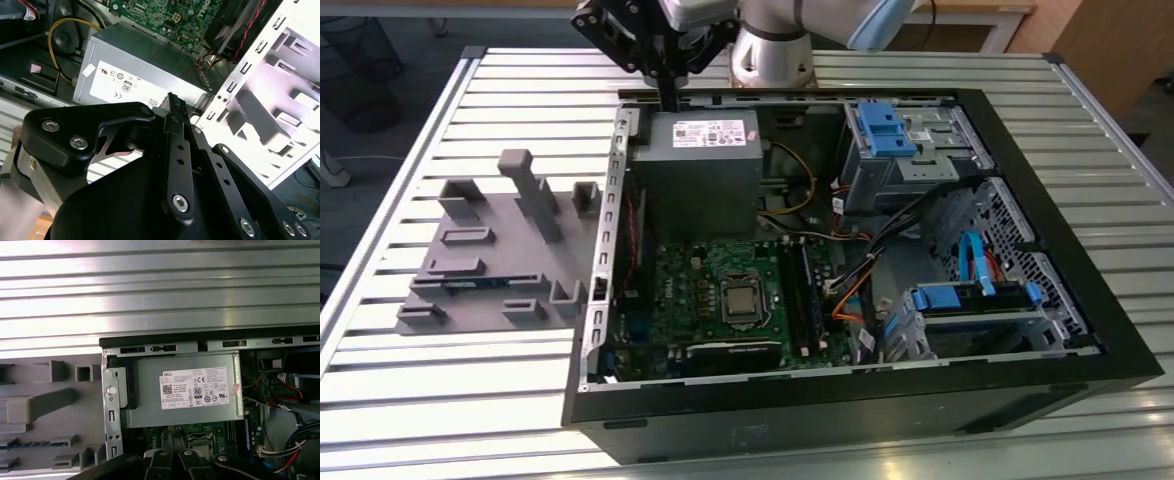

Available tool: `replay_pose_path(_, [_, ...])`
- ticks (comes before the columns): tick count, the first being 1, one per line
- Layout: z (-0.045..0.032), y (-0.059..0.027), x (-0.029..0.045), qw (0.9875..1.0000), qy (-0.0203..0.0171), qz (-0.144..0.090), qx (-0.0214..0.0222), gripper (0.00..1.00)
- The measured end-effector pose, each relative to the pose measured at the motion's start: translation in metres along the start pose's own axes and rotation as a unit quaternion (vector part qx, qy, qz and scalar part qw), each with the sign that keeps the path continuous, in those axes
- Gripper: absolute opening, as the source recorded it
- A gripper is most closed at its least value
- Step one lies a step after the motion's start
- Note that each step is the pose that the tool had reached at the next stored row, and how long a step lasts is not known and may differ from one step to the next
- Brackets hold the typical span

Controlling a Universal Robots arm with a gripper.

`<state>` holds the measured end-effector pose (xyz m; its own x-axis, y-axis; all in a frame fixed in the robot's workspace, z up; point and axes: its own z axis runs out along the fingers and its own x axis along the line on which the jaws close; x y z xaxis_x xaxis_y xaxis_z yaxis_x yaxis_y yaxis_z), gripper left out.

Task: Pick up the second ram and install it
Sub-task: 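Reach for the second ram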

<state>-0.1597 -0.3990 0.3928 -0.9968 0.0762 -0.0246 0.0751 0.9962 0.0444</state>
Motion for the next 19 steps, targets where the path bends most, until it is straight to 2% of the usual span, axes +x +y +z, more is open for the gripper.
replay_pose_path(19, [-0.0002, -0.0009, 0.0123, 1.0, 0.0, 0.0, 0.0, 0.11])
